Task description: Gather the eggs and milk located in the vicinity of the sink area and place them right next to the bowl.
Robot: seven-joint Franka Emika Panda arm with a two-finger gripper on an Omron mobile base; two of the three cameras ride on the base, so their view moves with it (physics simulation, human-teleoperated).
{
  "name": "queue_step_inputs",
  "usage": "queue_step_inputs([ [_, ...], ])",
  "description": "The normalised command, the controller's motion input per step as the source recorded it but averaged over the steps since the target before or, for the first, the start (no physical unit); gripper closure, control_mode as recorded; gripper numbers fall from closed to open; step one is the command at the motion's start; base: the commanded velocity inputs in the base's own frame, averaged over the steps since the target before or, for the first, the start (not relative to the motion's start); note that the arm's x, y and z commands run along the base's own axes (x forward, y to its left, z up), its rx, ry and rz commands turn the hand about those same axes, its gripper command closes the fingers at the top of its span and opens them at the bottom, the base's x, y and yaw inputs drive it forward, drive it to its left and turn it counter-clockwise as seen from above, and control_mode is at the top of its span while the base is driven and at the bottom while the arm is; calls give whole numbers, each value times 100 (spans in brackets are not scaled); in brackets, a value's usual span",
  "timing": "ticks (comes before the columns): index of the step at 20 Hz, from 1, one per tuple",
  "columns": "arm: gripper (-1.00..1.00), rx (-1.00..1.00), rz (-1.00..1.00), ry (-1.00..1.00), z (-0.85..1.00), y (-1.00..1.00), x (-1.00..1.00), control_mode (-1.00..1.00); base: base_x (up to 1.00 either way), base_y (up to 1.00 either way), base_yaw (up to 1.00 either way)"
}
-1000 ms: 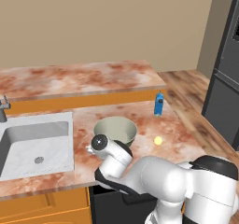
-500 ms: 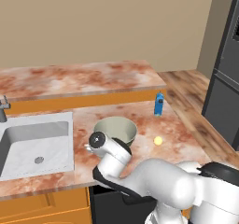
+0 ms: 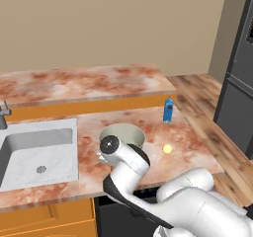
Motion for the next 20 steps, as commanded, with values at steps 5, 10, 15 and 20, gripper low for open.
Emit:
queue_step_inputs([
  [5,-100,6,0,0,93,-92,-37,-100,0,0,0],
  [10,-100,18,8,6,76,-98,-7,-100,0,0,0],
  [15,-100,45,10,7,23,-100,13,-100,0,0,0],
  [20,-100,45,13,7,28,-100,18,-100,0,0,0],
])
